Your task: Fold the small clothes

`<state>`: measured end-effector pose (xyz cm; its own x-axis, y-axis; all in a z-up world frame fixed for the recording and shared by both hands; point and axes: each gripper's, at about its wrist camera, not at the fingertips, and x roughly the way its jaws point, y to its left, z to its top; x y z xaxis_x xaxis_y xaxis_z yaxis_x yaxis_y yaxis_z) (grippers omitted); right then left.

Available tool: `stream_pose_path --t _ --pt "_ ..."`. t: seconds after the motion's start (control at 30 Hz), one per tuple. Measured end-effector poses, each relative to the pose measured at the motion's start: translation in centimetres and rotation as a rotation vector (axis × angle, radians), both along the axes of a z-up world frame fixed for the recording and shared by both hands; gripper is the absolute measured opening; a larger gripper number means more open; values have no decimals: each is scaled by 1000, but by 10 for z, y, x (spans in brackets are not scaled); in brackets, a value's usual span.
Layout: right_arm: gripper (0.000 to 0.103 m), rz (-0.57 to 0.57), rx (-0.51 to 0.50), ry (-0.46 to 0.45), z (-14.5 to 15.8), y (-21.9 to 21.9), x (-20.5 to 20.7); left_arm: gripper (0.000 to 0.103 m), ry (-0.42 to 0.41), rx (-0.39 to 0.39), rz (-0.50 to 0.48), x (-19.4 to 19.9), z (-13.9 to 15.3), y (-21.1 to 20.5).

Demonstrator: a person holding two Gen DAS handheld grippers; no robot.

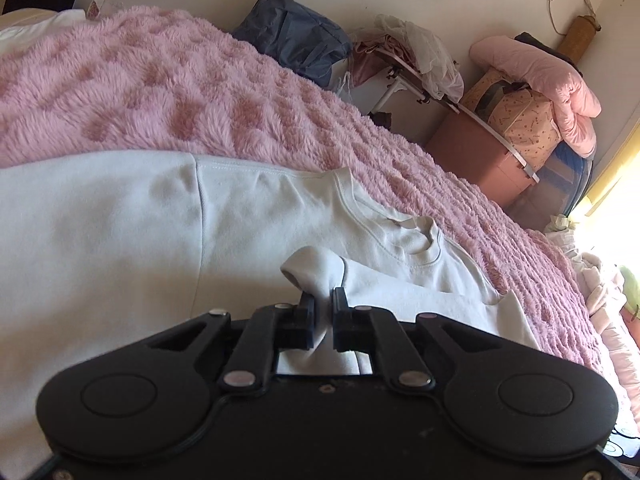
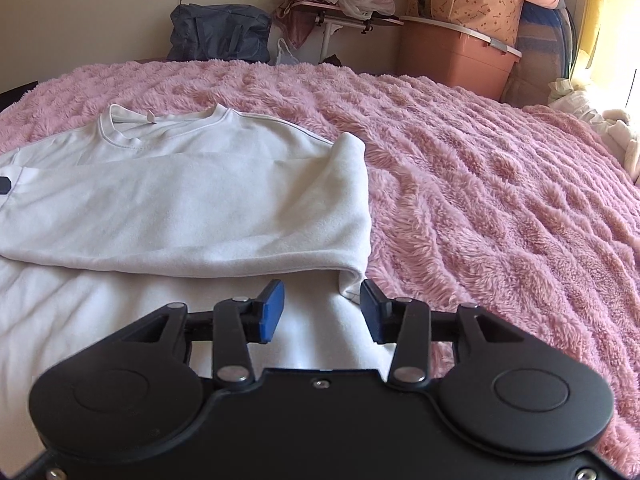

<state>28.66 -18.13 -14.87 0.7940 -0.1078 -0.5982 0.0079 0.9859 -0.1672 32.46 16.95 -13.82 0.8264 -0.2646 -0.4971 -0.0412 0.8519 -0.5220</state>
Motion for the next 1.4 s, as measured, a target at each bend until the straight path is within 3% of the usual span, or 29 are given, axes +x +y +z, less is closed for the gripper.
stream_pose_path --t 0.13,0.27,0.33,0.37,0.5,0.63,0.73,0.87,0.93,1.03,1.13,1.27,1.4 --pt "42 -12 -57 2 -5 -1 6 5 -96 26 -8 -15 31 -1" --pt "41 -35 -86 -27 -11 -3 15 5 -122 35 2 -19 46 5" --pt "12 -27 -79 -28 -15 -5 22 5 -104 66 30 -18 47 9" --pt "4 -37 -78 -30 -16 -6 24 5 -89 73 47 -18 45 13" --pt "4 -81 -97 -61 -12 -6 18 5 4 61 118 -20 23 27" --pt "4 -47 -144 -36 -20 1 13 6 161 54 124 -13 -26 33" --pt "4 -95 -111 28 -28 -8 19 10 167 53 119 -13 -38 35" --pt "5 -148 -84 32 -21 -15 15 21 168 9 128 -15 -28 42" --pt "6 -162 -68 23 -14 -16 10 35 137 31 152 -24 -13 42" --pt "6 -151 -19 1 -3 -13 3 36 70 53 163 -39 9 40" --pt "6 -83 22 -40 5 -2 1 38 39 58 108 -50 19 29" --pt "10 10 54 -60 8 17 11 40 90 55 34 -48 7 12" --pt "11 36 65 -4 -4 25 29 40 169 95 70 -46 -20 9"
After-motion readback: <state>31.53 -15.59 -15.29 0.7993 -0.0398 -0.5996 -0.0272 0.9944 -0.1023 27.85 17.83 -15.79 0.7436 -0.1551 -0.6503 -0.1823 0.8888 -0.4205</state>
